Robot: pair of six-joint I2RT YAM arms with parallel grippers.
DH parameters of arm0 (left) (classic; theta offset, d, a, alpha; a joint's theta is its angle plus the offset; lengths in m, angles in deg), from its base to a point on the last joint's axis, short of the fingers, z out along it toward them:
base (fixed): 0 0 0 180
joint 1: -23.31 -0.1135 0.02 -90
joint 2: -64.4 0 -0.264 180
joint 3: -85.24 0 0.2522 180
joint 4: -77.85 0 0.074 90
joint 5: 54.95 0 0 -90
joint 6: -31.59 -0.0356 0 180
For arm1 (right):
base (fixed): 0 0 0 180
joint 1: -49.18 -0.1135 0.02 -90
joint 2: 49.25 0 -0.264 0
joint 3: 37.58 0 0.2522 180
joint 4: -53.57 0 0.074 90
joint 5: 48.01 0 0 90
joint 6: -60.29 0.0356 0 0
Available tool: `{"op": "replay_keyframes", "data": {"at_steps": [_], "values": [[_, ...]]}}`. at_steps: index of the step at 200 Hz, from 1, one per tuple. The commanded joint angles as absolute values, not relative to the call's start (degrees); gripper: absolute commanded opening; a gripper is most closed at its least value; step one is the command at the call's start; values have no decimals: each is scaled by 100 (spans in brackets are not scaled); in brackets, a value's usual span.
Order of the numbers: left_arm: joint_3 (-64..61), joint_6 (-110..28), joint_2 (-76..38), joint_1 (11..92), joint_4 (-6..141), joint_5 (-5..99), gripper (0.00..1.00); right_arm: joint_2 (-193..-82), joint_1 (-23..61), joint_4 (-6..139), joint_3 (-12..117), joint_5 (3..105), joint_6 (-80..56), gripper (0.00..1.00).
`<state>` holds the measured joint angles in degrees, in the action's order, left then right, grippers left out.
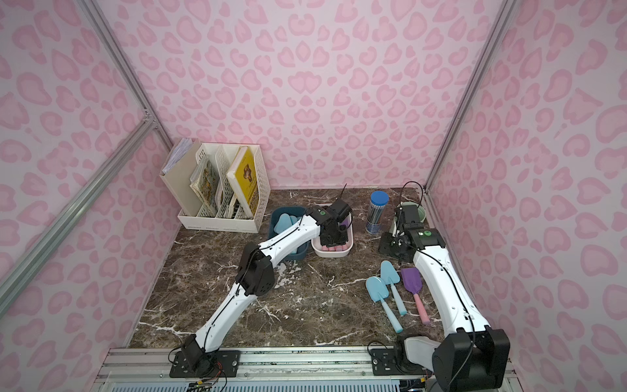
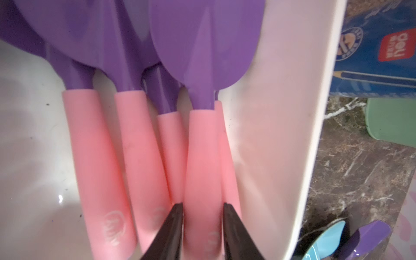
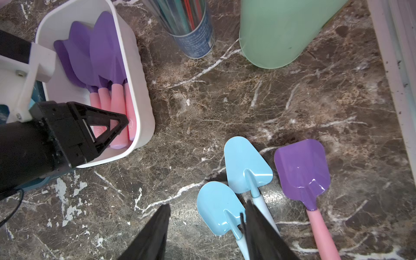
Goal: Sort the small shovels by color and place them into the storage box
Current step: Place the shovel in the storage box.
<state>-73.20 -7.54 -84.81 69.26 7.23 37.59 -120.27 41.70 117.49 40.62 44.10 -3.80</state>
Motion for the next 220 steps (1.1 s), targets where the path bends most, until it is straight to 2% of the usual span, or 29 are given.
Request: {"op": "replay_keyframes", "data": {"at_steps": [1, 56, 83, 94, 162, 220], "values": [[-7364, -708, -8539, 6897, 734, 3845, 35, -12010, 4163, 11706, 4069, 4335, -352, 58], [-7337, -815, -8091, 6931, 618, 3886, 41, -11948, 4163, 11869, 4119, 4245, -341, 58], [-7272, -1068, -7599, 6987, 488, 4028, 54, -11873, 4163, 11992, 4076, 4166, -296, 59], [-7102, -1205, -7278, 7051, 485, 4011, 56, -11834, 4163, 12052, 4030, 4107, -245, 59], [-4117, -1681, -4325, 7342, 1270, 2947, 58, -11497, 3883, 12428, 3209, 3969, 287, 59], [-2464, -1455, -3099, 7280, 858, 2209, 59, -11201, 3477, 12524, 2108, 4110, 788, 63]]}}
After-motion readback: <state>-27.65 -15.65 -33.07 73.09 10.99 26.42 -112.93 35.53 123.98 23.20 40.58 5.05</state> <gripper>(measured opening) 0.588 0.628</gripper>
